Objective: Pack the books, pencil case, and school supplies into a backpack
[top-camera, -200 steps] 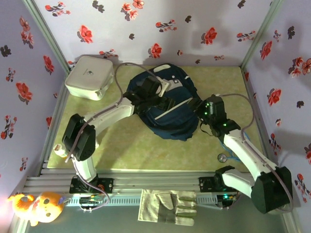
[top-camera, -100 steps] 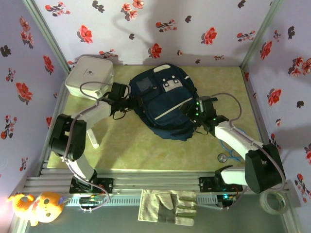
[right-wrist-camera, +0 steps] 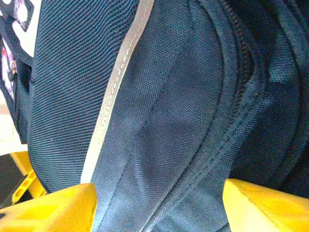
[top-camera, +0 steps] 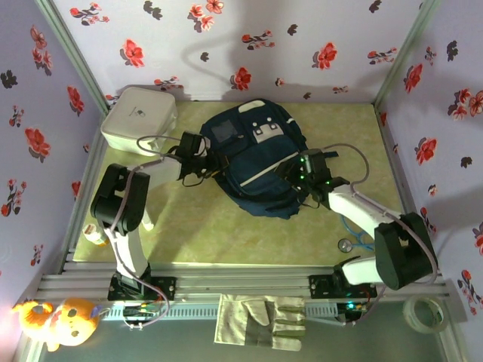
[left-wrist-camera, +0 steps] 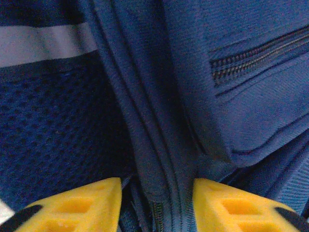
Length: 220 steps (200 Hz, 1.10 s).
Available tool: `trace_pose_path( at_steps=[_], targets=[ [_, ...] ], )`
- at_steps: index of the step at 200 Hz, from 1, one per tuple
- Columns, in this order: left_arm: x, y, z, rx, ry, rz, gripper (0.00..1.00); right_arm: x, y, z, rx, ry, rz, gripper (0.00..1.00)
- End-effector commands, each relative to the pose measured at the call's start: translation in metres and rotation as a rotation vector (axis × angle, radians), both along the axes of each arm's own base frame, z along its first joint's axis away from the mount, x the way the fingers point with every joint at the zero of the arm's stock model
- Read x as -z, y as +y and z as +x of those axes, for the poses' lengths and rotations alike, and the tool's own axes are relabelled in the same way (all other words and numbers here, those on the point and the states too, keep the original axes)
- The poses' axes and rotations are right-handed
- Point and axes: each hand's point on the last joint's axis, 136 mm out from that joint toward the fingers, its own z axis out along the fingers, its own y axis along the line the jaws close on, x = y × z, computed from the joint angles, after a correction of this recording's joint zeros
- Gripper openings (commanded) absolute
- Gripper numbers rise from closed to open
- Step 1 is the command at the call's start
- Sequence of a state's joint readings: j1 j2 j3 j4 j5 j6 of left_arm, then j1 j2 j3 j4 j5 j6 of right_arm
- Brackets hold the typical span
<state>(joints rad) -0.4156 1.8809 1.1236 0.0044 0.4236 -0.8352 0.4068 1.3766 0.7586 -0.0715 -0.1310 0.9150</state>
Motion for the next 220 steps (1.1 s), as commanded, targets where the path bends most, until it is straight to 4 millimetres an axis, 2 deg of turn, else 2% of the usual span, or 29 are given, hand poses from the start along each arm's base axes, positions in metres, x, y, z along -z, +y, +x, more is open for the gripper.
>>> trace_pose_path(
  at_steps=[1,31,64,108,132,149,171,196,220],
  targets=[
    [-0.014,-0.012,0.012,0.014,-0.026,-0.069,0.35,-0.014,0.007,0.019,-0.024,-0.075,-0.024,0.69],
    [-0.026,-0.017,0.016,0.015,-0.043,-0.106,0.16,-0.016,0.009,0.038,-0.024,-0.115,-0.029,0.67],
    [-0.051,-0.017,0.012,0.000,-0.079,-0.151,0.01,-0.031,0.019,0.070,-0.069,-0.176,-0.005,0.64],
    [-0.078,-0.008,-0.002,-0.052,-0.101,-0.209,0.00,-0.055,0.047,0.110,-0.172,-0.249,0.011,0.62],
    [-0.089,-0.010,-0.011,-0.056,-0.107,-0.238,0.00,-0.061,0.049,0.121,-0.171,-0.263,-0.004,0.61],
    [-0.099,-0.014,-0.014,-0.049,-0.112,-0.254,0.00,-0.066,0.042,0.118,-0.155,-0.265,-0.034,0.63],
    [-0.114,-0.020,-0.015,-0.040,-0.121,-0.289,0.00,-0.071,0.023,0.106,-0.116,-0.243,-0.116,0.66],
    [-0.135,-0.026,-0.013,-0.045,-0.141,-0.336,0.00,-0.078,0.002,0.081,-0.088,-0.221,-0.206,0.68],
    [-0.148,-0.032,-0.012,-0.063,-0.145,-0.391,0.00,-0.084,0.002,0.052,-0.109,-0.215,-0.245,0.69]
  ],
)
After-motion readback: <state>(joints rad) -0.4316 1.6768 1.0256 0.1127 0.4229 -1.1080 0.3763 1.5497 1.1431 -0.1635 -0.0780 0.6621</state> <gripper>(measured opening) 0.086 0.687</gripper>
